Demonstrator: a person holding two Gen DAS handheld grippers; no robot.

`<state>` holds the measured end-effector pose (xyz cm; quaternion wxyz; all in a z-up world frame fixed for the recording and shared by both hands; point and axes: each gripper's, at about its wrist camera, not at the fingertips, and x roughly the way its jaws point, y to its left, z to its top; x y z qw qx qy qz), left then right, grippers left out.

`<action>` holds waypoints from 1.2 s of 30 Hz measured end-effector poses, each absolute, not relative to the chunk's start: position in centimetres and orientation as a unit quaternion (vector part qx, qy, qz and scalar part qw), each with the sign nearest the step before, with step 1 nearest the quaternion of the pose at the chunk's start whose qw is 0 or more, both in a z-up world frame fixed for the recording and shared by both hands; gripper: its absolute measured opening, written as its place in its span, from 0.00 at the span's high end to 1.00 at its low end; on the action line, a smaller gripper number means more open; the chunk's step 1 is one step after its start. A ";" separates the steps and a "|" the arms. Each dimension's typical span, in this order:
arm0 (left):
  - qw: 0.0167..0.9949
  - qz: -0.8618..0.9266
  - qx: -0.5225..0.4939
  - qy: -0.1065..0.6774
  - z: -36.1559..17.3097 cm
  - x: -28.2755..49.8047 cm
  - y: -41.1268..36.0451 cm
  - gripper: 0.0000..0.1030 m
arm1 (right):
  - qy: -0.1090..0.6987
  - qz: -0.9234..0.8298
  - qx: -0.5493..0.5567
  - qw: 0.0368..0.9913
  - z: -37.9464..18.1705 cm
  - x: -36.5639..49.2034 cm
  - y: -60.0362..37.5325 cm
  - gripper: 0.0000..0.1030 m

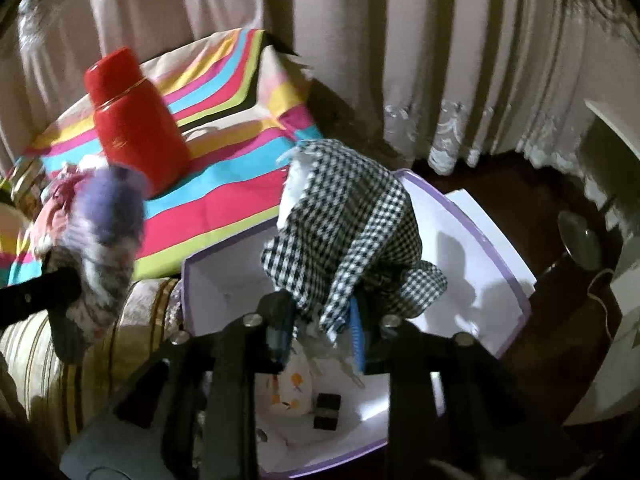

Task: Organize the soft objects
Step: 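Carry the mitten and checkered cloth into the white box and release both, then move both grippers back over the remaining soft items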

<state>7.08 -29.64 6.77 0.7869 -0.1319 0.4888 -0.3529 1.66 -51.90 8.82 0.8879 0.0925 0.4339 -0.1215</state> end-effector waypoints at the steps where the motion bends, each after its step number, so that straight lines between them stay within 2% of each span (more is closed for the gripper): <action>1: 0.787 -0.352 -0.129 0.490 6.7 7.0 -29.8 0.65 | 0.434 -0.122 0.094 0.888 8.8 1.5 -52.0 0.43; 3: 0.787 -0.352 -0.125 0.491 6.7 6.8 -29.6 0.61 | 0.430 -0.121 0.091 0.890 8.9 1.4 -52.1 0.30; 4: 0.788 -0.351 -0.123 0.491 6.7 6.7 -29.5 0.61 | 0.429 -0.120 0.089 0.891 9.0 1.3 -52.0 0.29; 14: 0.838 -0.330 -0.077 0.428 9.4 5.2 -28.2 0.60 | 0.424 -0.097 0.082 0.897 9.5 1.4 -50.2 0.29; 16: 0.857 -0.309 -0.058 0.407 10.0 4.9 -27.7 0.58 | 0.422 -0.092 0.082 0.898 9.8 1.5 -49.6 0.23; 21: 0.891 -0.295 -0.005 0.346 11.0 3.9 -26.5 0.58 | 0.420 -0.080 0.061 0.902 10.3 1.8 -47.7 0.22; 27: 0.892 -0.269 -0.017 0.363 10.7 4.9 -22.9 0.58 | 0.400 -0.084 0.036 0.912 11.5 2.1 -45.9 0.16; 36: 0.896 -0.232 -0.058 0.375 9.2 6.7 -16.3 0.58 | 0.394 -0.042 0.003 0.918 12.3 3.2 -42.9 0.15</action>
